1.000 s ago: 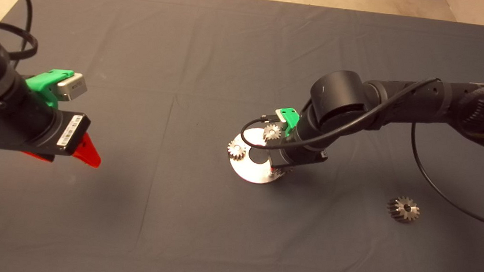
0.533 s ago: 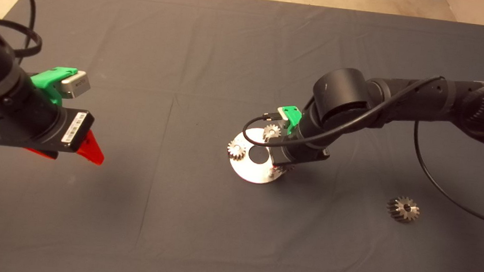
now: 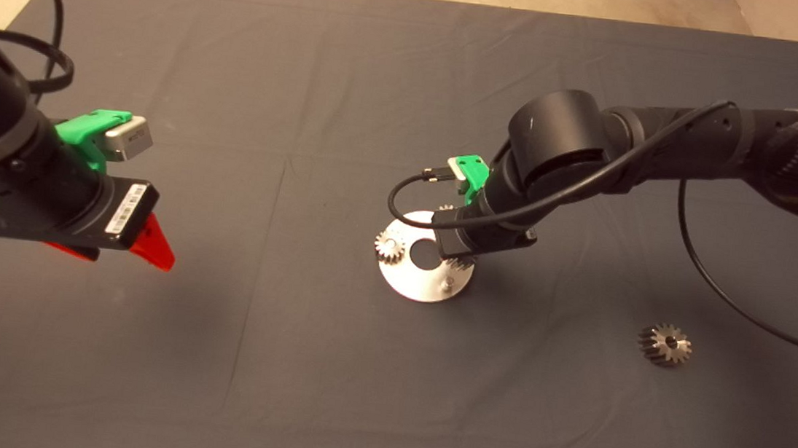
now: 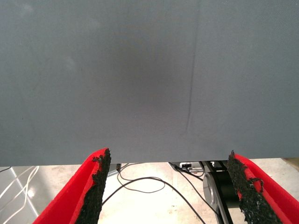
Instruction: Remove an incorrectly installed larger gear and replace it with the correct smaller gear
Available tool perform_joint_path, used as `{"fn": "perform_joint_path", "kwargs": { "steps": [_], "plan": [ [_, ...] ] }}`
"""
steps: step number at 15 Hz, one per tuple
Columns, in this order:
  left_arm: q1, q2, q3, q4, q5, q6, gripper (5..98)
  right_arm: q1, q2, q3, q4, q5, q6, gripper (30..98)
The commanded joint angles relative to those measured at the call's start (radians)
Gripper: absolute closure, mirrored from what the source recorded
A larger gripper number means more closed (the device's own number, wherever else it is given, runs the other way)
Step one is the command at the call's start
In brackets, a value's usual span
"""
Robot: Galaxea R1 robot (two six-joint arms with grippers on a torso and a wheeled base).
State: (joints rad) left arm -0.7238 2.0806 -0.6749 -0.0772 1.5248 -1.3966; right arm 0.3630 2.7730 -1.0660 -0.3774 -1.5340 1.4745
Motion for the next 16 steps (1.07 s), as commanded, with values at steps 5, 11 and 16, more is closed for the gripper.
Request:
{"fn": "perform_joint_path", "kwargs": {
  "steps": [5,11,16],
  "plan": [
    [-0.017,-0.009,0.012,0.007,0.133,-0.001,40.1,0.007,0.014,0.012,-0.020,0.002,0.013,92.7],
    [-0.017,-0.015,0.019,0.007,0.133,-0.002,40.1,-0.001,0.017,0.011,-0.020,0.002,0.013,92.7],
    [-0.017,-0.023,0.034,0.007,0.133,-0.009,40.1,-0.021,0.015,0.014,-0.021,0.002,0.015,92.6]
  ]
}}
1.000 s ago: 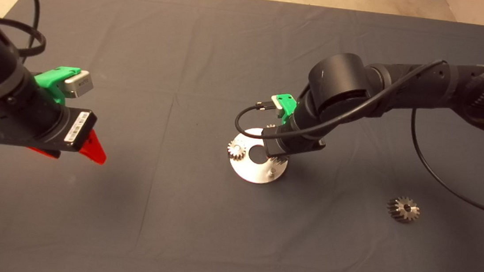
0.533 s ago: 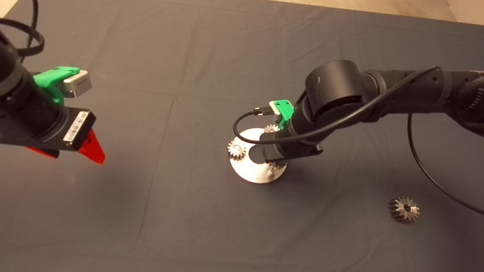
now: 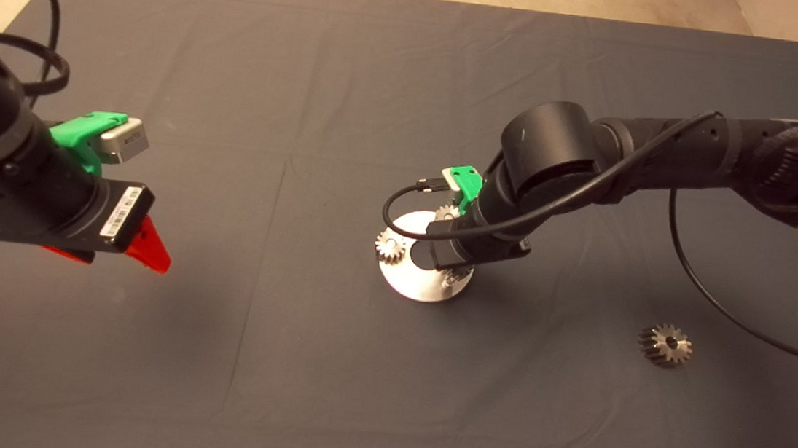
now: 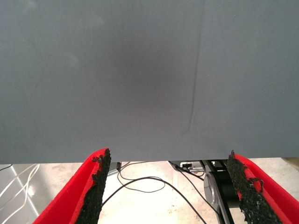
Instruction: Remove an incorrectly installed larger gear and replace it with the correct smaller gear
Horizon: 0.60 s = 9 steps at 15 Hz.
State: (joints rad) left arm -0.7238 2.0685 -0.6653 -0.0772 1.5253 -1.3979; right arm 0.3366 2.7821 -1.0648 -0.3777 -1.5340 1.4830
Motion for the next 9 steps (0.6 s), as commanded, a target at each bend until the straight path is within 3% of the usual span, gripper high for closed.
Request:
{"fn": "perform_joint_path", "kwargs": {
  "steps": [1,9],
  "plan": [
    [-0.017,-0.014,0.024,0.007,0.133,-0.007,40.1,0.006,0.008,0.017,-0.021,0.003,0.007,92.6],
    [-0.017,-0.027,0.038,0.007,0.133,-0.012,40.1,-0.005,0.011,0.019,-0.024,0.002,0.014,92.7]
  ]
}}
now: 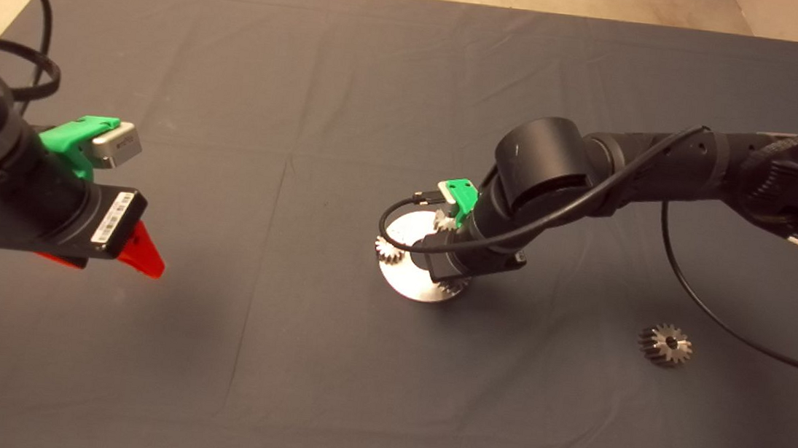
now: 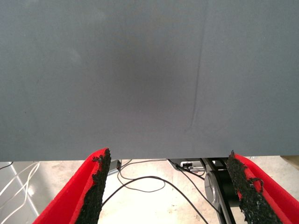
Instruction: Remove an incorrectly installed larger gear and replace it with the correct smaller gear
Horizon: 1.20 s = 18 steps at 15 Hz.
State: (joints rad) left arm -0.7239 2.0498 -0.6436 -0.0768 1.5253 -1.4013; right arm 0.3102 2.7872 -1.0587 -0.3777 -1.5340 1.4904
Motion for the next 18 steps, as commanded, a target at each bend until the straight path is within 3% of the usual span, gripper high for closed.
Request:
{"fn": "perform_joint_path", "kwargs": {
  "steps": [1,13,18],
  "plan": [
    [-0.017,-0.009,0.016,0.006,0.133,-0.008,40.1,0.013,0.006,0.013,-0.026,0.002,0.007,92.5],
    [-0.017,-0.009,0.032,0.009,0.133,-0.022,40.1,-0.002,-0.013,0.030,-0.026,0.000,0.007,92.6],
    [-0.017,-0.003,0.023,0.022,0.133,-0.019,40.1,0.006,-0.016,-0.016,-0.024,0.003,-0.008,92.6]
  ]
}}
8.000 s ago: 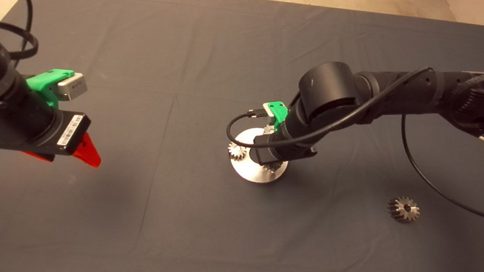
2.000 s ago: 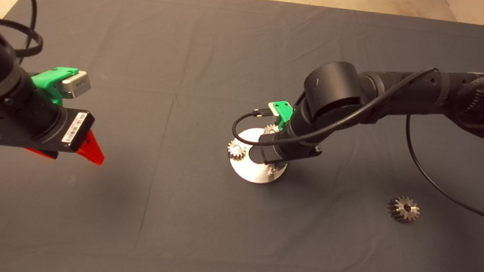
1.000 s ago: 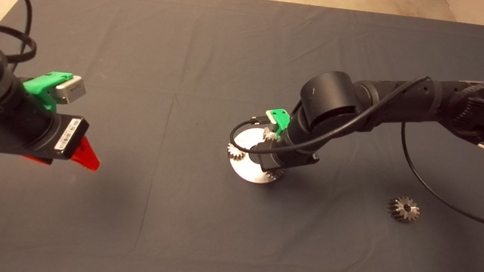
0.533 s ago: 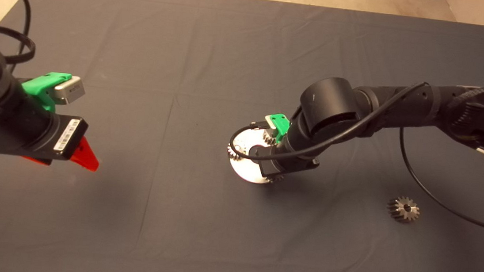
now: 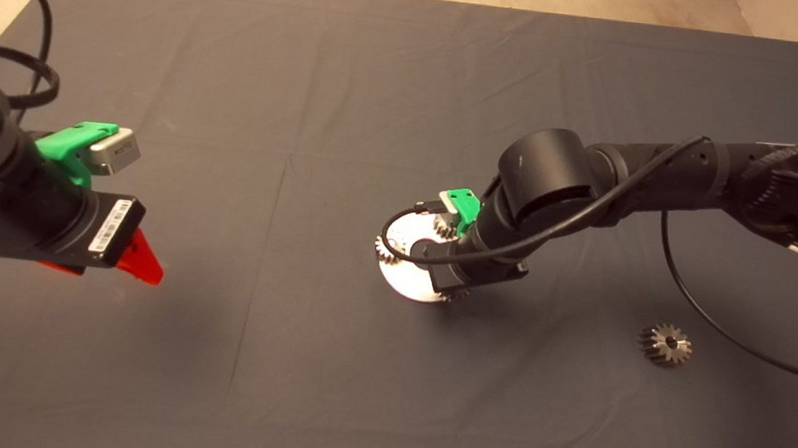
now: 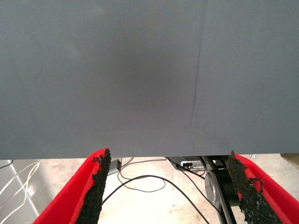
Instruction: Remove an incorrectly installed larger gear and replace it with the correct smaller gear
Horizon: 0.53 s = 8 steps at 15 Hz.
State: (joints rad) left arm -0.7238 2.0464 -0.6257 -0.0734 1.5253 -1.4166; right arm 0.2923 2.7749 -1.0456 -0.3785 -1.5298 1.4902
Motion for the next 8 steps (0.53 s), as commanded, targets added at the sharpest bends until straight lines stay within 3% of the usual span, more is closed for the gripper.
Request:
{"fn": "perform_joint_path", "kwargs": {
  "steps": [1,8],
  "plan": [
    [-0.017,0.002,0.005,0.018,0.133,-0.004,40.1,0.024,0.004,-0.040,-0.023,-0.001,-0.008,92.6],
    [-0.017,-0.002,0.002,0.018,0.133,0.001,40.1,0.027,0.060,-0.066,-0.023,-0.001,-0.011,92.7]
  ]
}}
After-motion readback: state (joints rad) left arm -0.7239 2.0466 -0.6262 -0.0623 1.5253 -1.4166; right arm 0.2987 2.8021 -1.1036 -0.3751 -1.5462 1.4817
